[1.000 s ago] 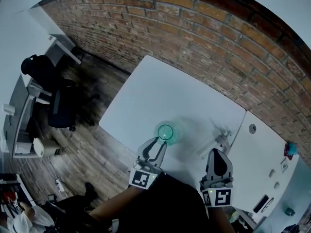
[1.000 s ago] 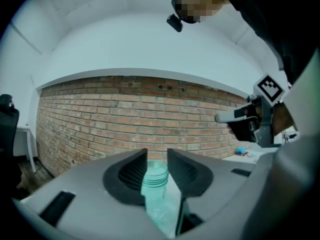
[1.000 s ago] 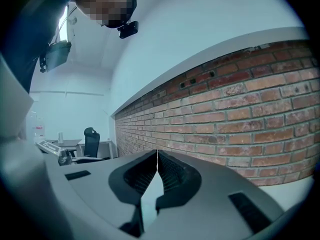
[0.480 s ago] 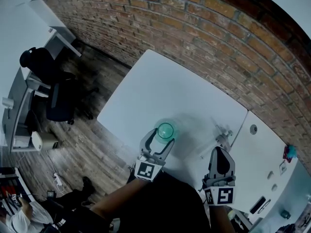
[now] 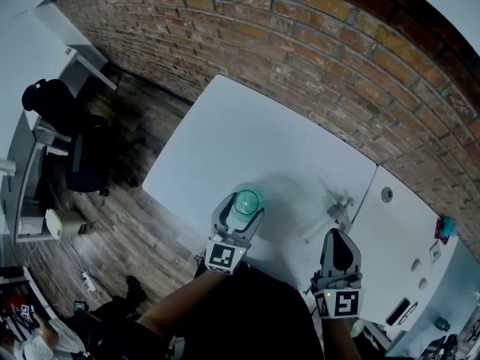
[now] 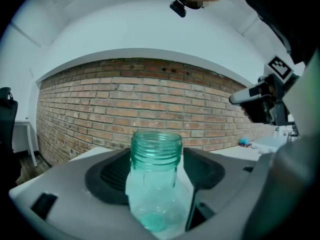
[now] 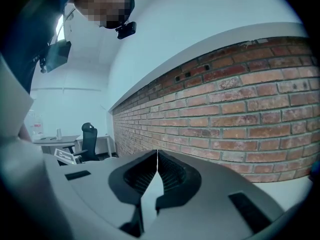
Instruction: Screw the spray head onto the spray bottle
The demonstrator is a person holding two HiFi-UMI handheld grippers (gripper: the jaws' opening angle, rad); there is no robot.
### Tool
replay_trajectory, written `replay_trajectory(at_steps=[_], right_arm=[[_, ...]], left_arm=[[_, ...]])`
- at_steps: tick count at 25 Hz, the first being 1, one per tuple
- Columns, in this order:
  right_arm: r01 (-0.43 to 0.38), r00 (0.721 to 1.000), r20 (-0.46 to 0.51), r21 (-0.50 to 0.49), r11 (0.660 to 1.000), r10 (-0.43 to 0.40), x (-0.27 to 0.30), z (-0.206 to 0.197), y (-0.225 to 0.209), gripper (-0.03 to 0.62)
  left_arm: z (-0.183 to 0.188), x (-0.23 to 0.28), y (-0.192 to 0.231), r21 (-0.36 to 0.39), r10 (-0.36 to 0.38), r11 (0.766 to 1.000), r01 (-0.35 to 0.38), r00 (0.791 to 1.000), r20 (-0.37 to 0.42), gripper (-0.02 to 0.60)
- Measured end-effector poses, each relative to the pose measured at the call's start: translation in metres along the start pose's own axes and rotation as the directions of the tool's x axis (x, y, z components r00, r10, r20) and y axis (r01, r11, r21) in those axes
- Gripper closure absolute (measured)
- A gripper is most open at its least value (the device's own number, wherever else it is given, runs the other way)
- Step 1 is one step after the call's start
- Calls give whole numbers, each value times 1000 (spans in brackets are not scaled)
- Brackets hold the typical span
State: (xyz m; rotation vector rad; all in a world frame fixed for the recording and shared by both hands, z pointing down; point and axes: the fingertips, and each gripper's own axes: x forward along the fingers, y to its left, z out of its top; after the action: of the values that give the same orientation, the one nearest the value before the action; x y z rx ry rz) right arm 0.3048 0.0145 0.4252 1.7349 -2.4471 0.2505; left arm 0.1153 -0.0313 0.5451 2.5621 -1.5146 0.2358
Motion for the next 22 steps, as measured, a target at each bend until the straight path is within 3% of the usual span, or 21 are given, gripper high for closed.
replay_trajectory(at_steps=[11,15,22], right_arm=[[60,994,-91,8,998,-59,8,-25,-17,585],[78,990,-117,9,997,-77,9,-29,-26,585],[176,972,-170,58,983,-164,9,-48,-57,583]], left_arm=[[-4,9,1,37,-27,999,28,999,-20,258],[-1,14,1,11,-26,1000,26,999,-21,250],[-2,25,4,55,-51,997,53,998,-23,251]])
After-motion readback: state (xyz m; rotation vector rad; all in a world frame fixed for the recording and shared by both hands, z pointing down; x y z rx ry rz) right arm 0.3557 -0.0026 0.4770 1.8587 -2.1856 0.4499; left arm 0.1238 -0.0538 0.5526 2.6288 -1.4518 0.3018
